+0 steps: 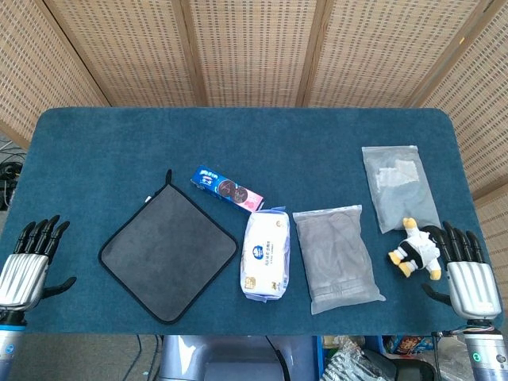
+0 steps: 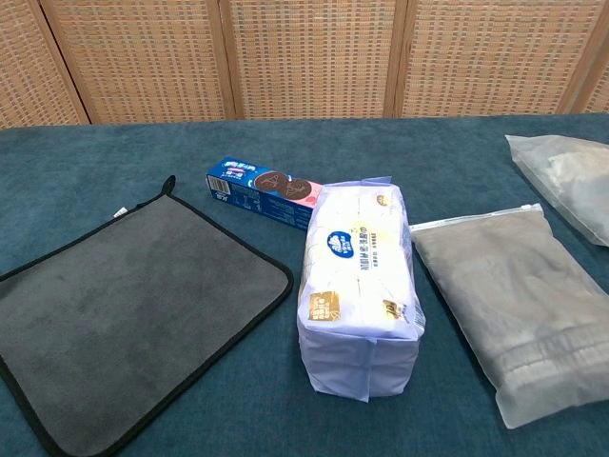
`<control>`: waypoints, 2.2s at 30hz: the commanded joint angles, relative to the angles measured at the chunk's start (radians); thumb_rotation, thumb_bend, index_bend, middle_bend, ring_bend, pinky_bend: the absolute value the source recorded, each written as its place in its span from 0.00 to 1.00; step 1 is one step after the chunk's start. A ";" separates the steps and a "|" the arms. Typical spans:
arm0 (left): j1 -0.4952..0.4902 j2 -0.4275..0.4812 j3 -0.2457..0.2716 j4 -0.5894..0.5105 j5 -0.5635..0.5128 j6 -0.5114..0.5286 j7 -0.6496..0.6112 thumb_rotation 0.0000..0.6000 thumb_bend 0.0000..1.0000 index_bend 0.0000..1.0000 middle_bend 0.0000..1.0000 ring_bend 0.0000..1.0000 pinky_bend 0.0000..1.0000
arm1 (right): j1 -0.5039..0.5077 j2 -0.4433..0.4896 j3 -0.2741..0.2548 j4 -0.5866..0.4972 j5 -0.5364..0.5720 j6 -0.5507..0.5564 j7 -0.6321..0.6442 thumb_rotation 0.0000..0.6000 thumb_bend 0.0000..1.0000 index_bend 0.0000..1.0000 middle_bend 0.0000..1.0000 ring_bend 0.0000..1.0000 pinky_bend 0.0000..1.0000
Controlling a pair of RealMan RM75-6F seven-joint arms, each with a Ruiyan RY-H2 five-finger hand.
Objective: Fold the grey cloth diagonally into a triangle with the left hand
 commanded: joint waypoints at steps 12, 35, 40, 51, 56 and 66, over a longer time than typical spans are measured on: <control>0.022 -0.104 0.081 -0.087 0.052 -0.036 0.164 1.00 0.17 0.06 0.00 0.00 0.00 | 0.002 0.000 -0.007 -0.007 -0.013 -0.001 0.008 1.00 0.00 0.00 0.00 0.00 0.00; 0.018 -0.373 0.122 -0.076 -0.006 -0.167 0.477 1.00 0.17 0.10 0.00 0.00 0.00 | 0.003 0.007 -0.006 -0.003 -0.019 -0.001 0.056 1.00 0.00 0.00 0.00 0.00 0.00; 0.024 -0.405 0.131 -0.056 -0.012 -0.169 0.503 1.00 0.17 0.10 0.00 0.00 0.00 | 0.003 0.009 -0.005 -0.001 -0.017 0.000 0.067 1.00 0.00 0.00 0.00 0.00 0.00; 0.021 -0.428 0.139 -0.036 -0.025 -0.183 0.532 1.00 0.17 0.10 0.00 0.00 0.00 | 0.002 0.010 -0.001 0.003 -0.013 0.002 0.083 1.00 0.00 0.00 0.00 0.00 0.00; 0.013 -0.442 0.127 -0.024 -0.035 -0.189 0.532 1.00 0.17 0.10 0.00 0.00 0.00 | 0.001 0.010 -0.002 0.003 -0.017 0.006 0.084 1.00 0.00 0.00 0.00 0.00 0.00; 0.000 -0.473 0.120 -0.008 -0.047 -0.206 0.526 1.00 0.16 0.10 0.00 0.00 0.00 | 0.001 0.009 -0.001 0.003 -0.016 0.007 0.081 1.00 0.00 0.00 0.00 0.00 0.00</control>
